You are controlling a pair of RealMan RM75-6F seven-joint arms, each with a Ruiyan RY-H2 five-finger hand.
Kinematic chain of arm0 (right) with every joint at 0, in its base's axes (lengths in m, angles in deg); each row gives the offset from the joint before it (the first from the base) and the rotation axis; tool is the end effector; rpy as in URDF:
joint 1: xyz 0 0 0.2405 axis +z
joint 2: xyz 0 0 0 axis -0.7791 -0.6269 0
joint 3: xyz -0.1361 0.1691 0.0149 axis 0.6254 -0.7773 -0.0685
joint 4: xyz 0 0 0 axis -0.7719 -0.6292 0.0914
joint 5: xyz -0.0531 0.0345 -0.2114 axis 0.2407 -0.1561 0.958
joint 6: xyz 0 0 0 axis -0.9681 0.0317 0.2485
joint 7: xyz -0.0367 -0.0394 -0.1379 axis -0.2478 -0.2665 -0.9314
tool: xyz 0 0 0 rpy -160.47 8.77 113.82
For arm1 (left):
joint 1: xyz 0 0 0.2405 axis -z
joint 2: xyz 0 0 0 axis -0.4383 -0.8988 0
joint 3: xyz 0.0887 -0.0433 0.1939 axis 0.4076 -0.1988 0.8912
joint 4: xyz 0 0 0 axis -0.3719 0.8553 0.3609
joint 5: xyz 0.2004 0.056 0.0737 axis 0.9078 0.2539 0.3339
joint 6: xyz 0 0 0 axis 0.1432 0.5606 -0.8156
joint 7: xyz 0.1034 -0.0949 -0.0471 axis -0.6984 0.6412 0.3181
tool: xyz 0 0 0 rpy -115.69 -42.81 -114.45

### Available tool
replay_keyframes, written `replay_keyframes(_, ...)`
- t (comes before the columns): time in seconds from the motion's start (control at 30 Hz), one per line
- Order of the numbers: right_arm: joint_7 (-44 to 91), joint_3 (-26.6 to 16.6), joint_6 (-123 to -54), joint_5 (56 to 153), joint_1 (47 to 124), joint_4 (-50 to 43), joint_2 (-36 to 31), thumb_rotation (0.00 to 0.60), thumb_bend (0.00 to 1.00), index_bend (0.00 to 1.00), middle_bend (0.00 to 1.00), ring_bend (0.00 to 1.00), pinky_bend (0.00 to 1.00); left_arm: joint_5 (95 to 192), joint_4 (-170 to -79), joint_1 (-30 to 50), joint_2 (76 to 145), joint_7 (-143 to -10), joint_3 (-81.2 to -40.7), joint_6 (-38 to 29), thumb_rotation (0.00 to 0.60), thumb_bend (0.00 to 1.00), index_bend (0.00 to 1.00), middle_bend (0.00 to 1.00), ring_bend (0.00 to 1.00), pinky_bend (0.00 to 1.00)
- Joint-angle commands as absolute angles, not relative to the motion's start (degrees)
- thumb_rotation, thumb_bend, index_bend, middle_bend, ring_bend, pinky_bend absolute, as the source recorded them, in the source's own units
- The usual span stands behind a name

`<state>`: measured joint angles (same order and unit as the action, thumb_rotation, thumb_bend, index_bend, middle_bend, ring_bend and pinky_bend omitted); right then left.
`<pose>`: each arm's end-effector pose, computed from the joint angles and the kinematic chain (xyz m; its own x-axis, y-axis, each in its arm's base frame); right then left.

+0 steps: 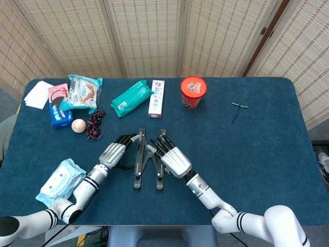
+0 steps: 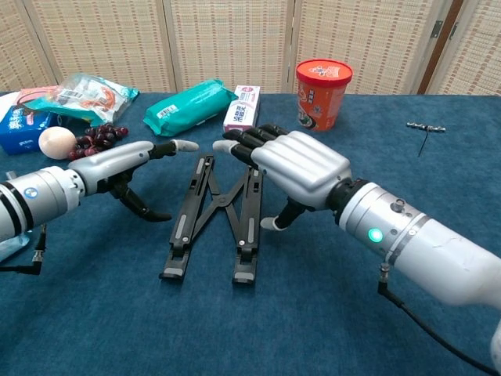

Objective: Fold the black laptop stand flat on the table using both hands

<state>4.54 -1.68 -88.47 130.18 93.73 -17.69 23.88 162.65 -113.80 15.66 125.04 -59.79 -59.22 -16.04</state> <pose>-0.0830 -0.2959 -0.0979 0.5427 0.0254 0.8395 -0.6452 -0.6273 0.4361 -0.1596 0.3361 -0.0605 0.2042 0.3881 0.8987 0.9342 -0.3515 -0.0605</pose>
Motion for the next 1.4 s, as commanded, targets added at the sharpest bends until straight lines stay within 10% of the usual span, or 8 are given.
replay_keyframes(0.03, 6.6, -0.9, -87.1, 131.6, 94.4, -11.3, 16.9, 0.6, 0.07, 0.0, 0.0, 0.0, 0.0, 162.2, -116.3, 14.6, 122.6, -61.3, -59.5, -14.4, 0.6, 0.18, 0.0, 0.03, 0.03, 0.05)
replay_keyframes(0.5, 23.5, -1.1, -63.7, 134.3, 108.2, 8.3, -8.1, 0.6, 0.05, 0.0, 0.0, 0.0, 0.0, 158.8, -128.8, 9.0, 111.4, -69.3, -59.7, -9.2, 0.6, 0.18, 0.0, 0.03, 0.04, 0.05)
replay_keyframes(1.4, 37.8, 8.3, -58.7, 145.1, 123.4, -14.4, 5.3, 0.6, 0.02, 0.0, 0.0, 0.0, 0.0, 156.6, -129.2, 4.5, 108.1, -66.9, -60.3, -7.0, 0.6, 0.18, 0.0, 0.03, 0.03, 0.04)
